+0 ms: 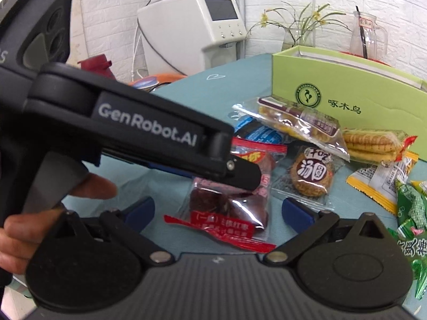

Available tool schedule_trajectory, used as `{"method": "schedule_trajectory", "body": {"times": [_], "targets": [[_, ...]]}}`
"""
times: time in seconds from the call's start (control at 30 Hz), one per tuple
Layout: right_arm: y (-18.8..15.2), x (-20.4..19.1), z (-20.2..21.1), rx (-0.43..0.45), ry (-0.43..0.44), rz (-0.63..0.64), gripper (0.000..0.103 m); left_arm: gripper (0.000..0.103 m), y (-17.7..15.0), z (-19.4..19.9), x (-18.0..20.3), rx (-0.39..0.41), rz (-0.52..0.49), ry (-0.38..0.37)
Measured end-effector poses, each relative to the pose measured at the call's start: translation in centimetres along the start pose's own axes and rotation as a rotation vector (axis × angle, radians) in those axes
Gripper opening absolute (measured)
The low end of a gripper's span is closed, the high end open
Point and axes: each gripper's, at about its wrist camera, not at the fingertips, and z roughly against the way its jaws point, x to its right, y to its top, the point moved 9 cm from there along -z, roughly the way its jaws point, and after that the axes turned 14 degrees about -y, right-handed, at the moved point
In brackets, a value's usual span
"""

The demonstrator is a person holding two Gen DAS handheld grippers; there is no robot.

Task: Organize snacks
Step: 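Reach the left gripper to the red-labelled dates bag and grasp it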

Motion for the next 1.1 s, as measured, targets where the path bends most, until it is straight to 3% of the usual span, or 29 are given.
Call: {"method": "schedule_trajectory", "body": {"times": [0.17, 0.27, 0.63, 0.73, 0.83, 0.93, 1.1], "targets": [[0.2, -0.8, 0.2, 0.012, 0.038, 0.024, 0.085, 0.046, -0.2, 0.1, 0.1, 0.005, -0.013, 0.008], [0.2, -1.0, 0.1, 0.016, 0.035, 0.027, 0.082, 0.045, -0.4, 0.1, 0.4, 0.004, -0.023, 0.017], [-0.9, -0.5, 2.1, 0.005, 0.026, 0.017, 0.085, 0.044, -2.9, 0.1, 3.2, -0.068, -0.049, -0.033], [-0.7, 0.1, 2.5, 0.019, 0.023, 0.003, 0.085, 0.053, -2.3, 0.4, 3.0, -0.050, -0.031, -0.037], [-0.5, 0.3, 1.9, 0.017, 0.016, -0.016, 0.085, 0.056, -1.4, 0.7, 2.3, -0.025, -0.012, -0.027], [-1.0, 0.5, 1.6, 0.003, 0.017, -0.029, 0.085, 0.058, -1.9, 0.5, 2.0, -0.050, -0.010, -0.028], [-0.9, 0.9, 1.4, 0.010, -0.001, -0.041, 0.091, 0.063, -2.2, 0.1, 2.4, -0.040, -0.043, -0.023]]}}
